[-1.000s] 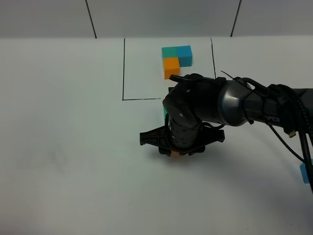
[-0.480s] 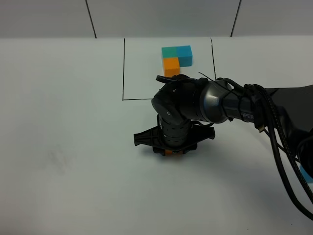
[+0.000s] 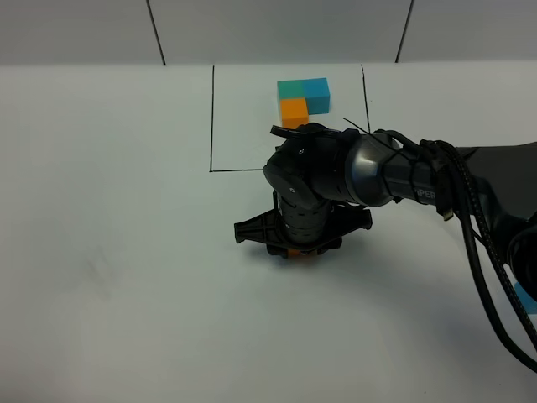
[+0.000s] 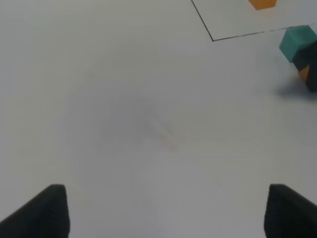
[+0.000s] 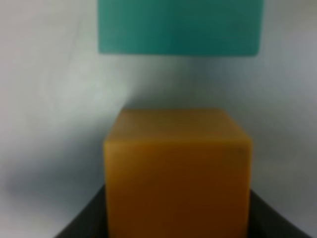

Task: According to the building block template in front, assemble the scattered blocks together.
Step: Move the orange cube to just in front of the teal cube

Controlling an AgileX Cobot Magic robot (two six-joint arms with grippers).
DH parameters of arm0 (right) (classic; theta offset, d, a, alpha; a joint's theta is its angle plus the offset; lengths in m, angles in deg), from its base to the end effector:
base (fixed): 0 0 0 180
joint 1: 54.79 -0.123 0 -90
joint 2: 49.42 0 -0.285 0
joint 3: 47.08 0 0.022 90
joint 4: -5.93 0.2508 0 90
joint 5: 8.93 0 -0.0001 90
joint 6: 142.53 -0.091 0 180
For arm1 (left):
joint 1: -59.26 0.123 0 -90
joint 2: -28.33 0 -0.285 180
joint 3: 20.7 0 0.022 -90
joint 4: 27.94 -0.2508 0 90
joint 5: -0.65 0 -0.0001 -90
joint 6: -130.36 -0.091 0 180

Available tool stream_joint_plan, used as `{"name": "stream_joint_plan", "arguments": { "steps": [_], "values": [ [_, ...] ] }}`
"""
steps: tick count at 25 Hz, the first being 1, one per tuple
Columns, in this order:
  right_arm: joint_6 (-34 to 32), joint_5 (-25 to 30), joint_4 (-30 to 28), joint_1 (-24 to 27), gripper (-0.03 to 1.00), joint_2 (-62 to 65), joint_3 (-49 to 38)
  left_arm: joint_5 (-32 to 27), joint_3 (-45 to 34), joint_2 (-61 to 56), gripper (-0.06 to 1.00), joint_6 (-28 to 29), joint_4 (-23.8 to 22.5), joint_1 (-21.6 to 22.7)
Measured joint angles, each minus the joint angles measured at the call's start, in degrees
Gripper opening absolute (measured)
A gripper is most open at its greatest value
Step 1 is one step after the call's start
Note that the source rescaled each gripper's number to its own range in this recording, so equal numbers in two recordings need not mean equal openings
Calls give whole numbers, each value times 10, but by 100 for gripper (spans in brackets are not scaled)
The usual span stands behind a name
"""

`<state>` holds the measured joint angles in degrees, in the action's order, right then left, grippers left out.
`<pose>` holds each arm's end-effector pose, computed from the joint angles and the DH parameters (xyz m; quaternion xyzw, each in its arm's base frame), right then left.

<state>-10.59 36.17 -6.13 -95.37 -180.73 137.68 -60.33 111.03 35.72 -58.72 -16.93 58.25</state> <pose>0.3252 0.2608 0.1165 -0.0037 0.9942 -0.0064 0.1074 -0.0078 -0.0151 0.2796 0.0789 0.8434 -0.0588 0.5282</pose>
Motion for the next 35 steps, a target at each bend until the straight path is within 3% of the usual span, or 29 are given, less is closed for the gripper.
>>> {"name": "stream_joint_plan", "arguments": {
  "steps": [35],
  "values": [
    [0,-44,-15,8,1,-16,6,0,0,0,77,2,0,0]
  ]
}}
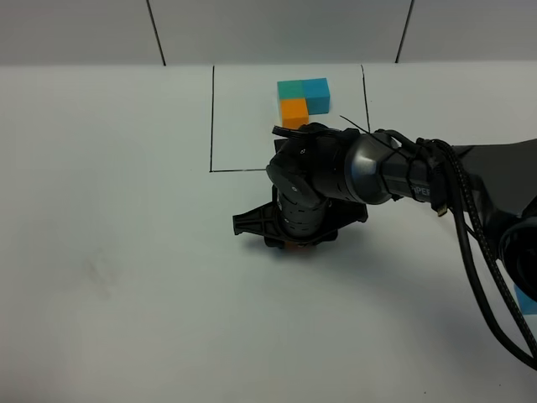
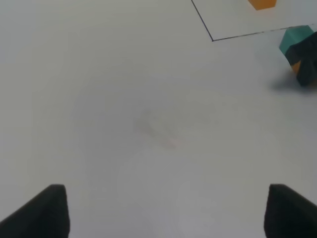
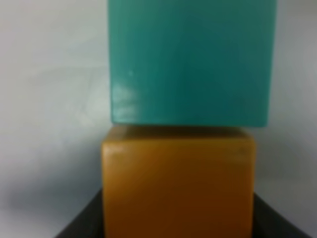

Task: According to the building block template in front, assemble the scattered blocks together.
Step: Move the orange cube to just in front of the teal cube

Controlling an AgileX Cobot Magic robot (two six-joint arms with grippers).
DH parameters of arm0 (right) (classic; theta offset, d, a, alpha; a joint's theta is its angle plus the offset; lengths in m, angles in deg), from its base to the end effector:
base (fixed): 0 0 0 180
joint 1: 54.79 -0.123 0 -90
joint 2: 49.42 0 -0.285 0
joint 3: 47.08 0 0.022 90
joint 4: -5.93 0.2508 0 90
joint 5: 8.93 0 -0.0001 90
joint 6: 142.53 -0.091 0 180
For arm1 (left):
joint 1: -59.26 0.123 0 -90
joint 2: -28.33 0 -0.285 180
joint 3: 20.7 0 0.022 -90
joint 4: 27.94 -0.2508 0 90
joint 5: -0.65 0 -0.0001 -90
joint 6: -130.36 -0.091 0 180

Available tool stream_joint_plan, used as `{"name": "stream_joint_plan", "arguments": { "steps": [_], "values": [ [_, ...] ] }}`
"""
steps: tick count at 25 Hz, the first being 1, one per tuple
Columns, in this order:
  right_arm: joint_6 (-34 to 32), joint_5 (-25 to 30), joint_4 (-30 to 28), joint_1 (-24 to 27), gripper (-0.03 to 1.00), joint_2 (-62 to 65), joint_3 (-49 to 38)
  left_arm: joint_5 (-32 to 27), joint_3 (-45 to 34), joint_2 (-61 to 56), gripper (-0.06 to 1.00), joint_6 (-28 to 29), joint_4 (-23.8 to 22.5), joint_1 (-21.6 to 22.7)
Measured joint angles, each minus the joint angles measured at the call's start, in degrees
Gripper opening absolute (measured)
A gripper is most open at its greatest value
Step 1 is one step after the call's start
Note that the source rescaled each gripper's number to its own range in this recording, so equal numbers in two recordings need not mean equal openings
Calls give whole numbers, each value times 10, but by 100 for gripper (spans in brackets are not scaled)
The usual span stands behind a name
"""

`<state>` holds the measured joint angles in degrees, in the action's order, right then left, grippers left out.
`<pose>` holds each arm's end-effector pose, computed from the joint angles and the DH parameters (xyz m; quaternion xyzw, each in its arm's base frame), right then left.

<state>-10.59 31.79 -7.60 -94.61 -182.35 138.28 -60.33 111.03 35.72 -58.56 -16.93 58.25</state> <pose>0.3359 0.2619 0.1084 -0.0098 0.9911 0.0087 0.1323 -0.0078 -0.0151 0.2796 0.0777 0.8435 -0.0595 0.5281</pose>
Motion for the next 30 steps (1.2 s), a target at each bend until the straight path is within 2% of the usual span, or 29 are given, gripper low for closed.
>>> {"name": "stream_joint_plan", "arguments": {
  "steps": [11,20,30],
  "values": [
    [-1,-4,-4,0,1,-3,1,0,0,0,77,0,0,0],
    [-36,-6,-11,-1,1,-3,1,0,0,0,77,-1,0,0],
    [-41,-7,-12,-1,1,-3,1,0,0,0,77,-1,0,0]
  ]
}}
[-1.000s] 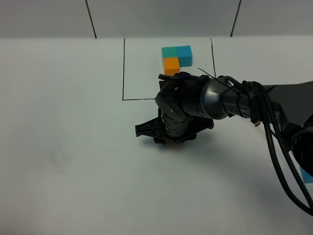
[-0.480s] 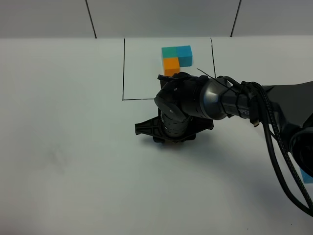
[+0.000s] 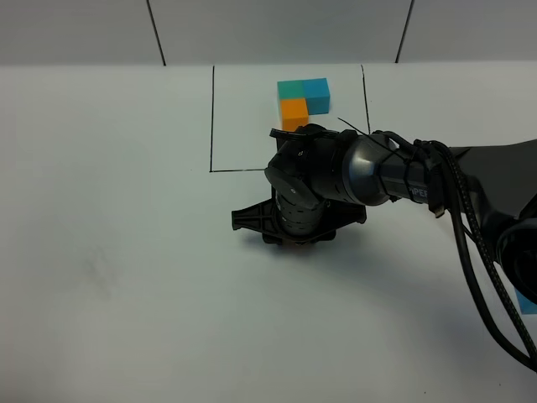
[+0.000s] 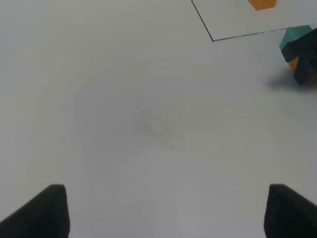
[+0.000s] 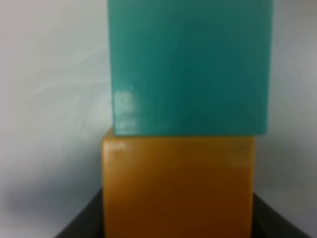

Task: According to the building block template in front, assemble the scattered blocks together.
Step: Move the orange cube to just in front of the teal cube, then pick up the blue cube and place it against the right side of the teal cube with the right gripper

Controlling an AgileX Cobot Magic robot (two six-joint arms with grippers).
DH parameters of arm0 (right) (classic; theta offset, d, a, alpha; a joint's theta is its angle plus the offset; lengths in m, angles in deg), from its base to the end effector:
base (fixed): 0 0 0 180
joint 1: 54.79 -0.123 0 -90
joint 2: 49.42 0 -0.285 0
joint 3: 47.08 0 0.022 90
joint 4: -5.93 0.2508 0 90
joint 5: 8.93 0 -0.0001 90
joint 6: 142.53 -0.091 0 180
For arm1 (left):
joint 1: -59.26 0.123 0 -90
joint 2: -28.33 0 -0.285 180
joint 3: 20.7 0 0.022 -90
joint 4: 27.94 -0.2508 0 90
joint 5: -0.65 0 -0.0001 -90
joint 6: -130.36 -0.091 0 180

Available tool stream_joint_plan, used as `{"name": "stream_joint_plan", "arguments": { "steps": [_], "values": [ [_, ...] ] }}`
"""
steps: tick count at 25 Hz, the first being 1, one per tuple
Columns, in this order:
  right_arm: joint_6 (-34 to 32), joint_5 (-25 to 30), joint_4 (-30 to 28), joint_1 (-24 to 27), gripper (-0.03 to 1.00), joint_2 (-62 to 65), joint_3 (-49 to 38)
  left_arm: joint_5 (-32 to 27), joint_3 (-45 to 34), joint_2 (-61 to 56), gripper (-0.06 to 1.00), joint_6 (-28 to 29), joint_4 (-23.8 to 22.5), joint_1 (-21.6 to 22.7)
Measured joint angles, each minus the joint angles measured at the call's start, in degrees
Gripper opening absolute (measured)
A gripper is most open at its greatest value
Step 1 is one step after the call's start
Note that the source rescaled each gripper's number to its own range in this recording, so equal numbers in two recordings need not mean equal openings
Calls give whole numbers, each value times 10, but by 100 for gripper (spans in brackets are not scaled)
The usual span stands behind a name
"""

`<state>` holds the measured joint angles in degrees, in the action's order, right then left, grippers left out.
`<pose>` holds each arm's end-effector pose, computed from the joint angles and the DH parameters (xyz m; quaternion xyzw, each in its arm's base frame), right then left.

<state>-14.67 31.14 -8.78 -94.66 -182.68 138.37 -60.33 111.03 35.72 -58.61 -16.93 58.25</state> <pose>0.3374 0.2624 0.1067 0.0172 0.9901 0.0112 0.1391 -0.0078 -0.0151 0.2796 0.0781 0.8435 -0.0593 0.5281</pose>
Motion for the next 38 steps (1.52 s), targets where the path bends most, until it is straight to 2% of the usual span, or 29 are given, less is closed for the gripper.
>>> {"name": "stream_joint_plan", "arguments": {
  "steps": [9,11,13,18,19,21,25,29,38],
  "values": [
    [0,-1,0,0,1,3,0,0,0,0,77,0,0,0],
    [0,-1,0,0,4,3,0,0,0,0,77,0,0,0],
    [2,-5,5,0,18,5,0,0,0,0,77,0,0,0],
    [6,2,6,1,80,15,-2,0,0,0,77,0,0,0],
    [12,8,8,1,89,22,-2,0,0,0,77,-1,0,0],
    [27,21,11,2,96,41,-4,0,0,0,77,-2,0,0],
    [66,54,15,3,100,95,-11,0,0,0,77,-2,0,0],
    [89,53,16,18,100,165,-61,0,0,0,77,-2,0,0],
    [98,22,18,120,100,372,-285,0,0,0,77,-1,0,0]
  ]
}}
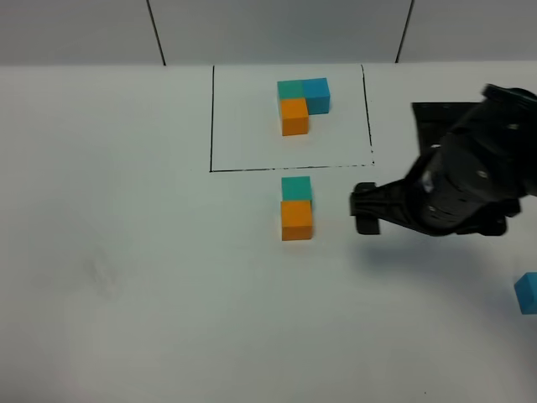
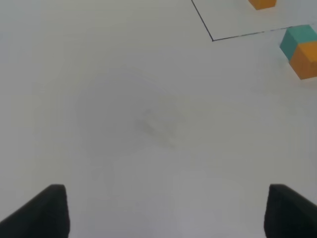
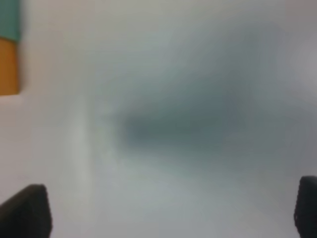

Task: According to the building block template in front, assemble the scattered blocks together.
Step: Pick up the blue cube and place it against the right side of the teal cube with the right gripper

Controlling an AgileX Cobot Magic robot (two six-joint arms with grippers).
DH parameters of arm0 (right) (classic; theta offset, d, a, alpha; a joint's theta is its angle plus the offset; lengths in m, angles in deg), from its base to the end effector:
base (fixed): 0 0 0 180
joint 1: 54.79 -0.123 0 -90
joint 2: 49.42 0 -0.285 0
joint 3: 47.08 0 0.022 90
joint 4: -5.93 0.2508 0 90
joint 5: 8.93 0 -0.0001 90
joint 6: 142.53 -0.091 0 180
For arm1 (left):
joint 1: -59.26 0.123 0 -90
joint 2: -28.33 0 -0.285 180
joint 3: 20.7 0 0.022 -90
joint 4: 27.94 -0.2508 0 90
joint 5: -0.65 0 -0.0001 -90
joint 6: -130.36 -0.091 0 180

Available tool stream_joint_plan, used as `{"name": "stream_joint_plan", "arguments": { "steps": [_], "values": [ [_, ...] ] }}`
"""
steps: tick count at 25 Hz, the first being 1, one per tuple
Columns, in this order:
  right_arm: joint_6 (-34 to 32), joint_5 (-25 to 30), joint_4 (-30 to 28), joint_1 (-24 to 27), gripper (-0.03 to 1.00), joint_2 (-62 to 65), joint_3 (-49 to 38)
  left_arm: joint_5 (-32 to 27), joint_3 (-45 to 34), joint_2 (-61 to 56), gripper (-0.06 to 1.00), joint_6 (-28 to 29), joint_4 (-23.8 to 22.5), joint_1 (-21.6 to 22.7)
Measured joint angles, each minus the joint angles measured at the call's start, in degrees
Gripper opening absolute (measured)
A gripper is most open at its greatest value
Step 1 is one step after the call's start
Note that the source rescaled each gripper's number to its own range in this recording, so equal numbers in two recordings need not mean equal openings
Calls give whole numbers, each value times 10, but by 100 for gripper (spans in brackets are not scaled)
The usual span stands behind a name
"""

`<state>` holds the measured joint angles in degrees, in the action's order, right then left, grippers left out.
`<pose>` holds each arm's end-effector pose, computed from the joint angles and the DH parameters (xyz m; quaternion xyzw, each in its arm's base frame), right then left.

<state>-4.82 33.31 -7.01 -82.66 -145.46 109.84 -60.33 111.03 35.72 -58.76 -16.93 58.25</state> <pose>0.2624 0.1232 0.2187 0.0536 0.9816 0.0203 0.1824 -0.0078 -0.0151 0.2796 0.0792 0.8434 -0.0586 0.5282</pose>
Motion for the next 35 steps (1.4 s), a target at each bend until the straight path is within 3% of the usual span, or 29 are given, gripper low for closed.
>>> {"name": "stream_joint_plan", "arguments": {
  "steps": [9,16,21,25,28,33,35],
  "values": [
    [28,43,-5,99,100,210,-124,0,0,0,77,0,0,0],
    [55,80,-27,131,100,352,-170,0,0,0,77,0,0,0],
    [80,106,-38,134,100,366,-177,0,0,0,77,0,0,0],
    [119,95,-40,164,100,327,-177,0,0,0,77,0,0,0],
    [189,66,-3,211,100,280,-177,0,0,0,77,0,0,0],
    [348,-4,133,285,100,194,-177,0,0,0,77,0,0,0],
    [393,-17,162,304,100,155,-177,0,0,0,77,0,0,0]
  ]
}}
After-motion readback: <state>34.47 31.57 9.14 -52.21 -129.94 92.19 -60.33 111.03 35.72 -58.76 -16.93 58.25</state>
